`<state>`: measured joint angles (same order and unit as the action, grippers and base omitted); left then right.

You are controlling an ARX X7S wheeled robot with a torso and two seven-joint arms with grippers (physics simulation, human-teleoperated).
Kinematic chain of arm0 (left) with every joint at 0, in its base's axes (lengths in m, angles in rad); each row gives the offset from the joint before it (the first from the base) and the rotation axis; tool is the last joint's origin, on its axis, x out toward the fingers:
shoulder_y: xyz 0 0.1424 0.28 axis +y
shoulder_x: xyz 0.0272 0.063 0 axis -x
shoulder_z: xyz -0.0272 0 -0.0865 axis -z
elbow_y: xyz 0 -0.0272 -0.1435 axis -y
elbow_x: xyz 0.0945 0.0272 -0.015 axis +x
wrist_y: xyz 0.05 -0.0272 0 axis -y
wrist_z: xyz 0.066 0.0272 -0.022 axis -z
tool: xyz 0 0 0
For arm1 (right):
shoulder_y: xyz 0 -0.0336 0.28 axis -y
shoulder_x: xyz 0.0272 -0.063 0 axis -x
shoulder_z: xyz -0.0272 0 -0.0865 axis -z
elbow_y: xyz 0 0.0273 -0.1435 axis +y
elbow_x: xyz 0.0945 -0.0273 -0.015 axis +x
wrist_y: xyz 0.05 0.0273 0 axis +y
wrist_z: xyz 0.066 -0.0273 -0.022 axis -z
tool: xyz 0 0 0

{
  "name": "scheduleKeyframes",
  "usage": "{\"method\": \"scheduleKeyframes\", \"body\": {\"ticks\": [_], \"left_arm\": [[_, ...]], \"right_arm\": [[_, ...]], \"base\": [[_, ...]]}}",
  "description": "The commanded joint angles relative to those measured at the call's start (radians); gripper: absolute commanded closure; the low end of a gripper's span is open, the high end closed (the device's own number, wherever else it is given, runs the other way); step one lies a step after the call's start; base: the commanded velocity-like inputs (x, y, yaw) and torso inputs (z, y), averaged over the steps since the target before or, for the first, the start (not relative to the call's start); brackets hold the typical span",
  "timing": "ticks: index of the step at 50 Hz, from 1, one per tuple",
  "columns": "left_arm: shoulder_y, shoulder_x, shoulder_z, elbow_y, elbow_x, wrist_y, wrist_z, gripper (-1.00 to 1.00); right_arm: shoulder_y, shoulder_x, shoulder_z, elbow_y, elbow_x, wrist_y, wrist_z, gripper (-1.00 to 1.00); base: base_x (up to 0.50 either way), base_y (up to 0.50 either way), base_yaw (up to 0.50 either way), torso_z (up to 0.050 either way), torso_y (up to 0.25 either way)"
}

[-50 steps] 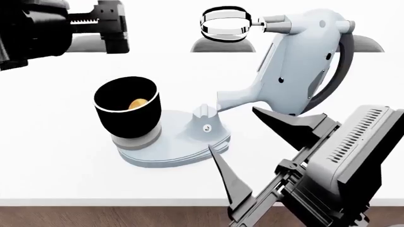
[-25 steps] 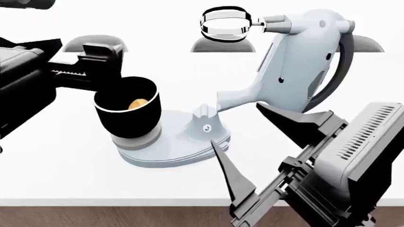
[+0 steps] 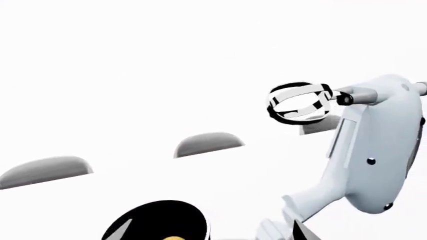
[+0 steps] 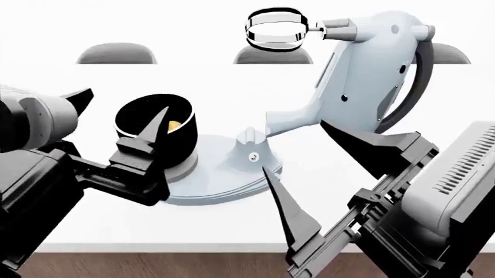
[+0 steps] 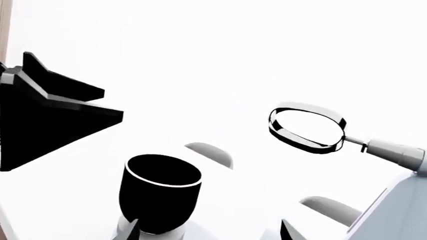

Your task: Place the bread in the stand mixer bowl.

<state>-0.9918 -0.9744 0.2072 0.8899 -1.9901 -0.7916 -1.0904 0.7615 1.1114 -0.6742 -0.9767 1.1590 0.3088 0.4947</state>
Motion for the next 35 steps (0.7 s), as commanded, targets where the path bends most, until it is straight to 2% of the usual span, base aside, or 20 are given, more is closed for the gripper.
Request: {"method": "scheduleKeyframes", "body": {"ticks": [1, 14, 35], "left_arm": [[0.097, -0.007, -0.062, 0.075, 0.053, 0.028, 0.033, -1.0], [0.0, -0.014, -0.103, 0.121, 0.01, 0.065, -0.005, -1.0], [-0.104, -0.011, -0.104, 0.12, -0.031, 0.071, -0.068, -1.0]], "right_arm": [[-0.004, 0.007, 0.021, -0.005, 0.014, -0.043, 0.013, -1.0], [0.003, 0.066, 0.079, -0.037, 0.079, -0.124, 0.057, -1.0], [0.068, 0.111, 0.088, -0.068, 0.14, -0.164, 0.087, -1.0]], "base": [[0.0, 0.0, 0.0, 0.0, 0.0], [0.0, 0.0, 0.0, 0.0, 0.0], [0.0, 0.0, 0.0, 0.0, 0.0]]}}
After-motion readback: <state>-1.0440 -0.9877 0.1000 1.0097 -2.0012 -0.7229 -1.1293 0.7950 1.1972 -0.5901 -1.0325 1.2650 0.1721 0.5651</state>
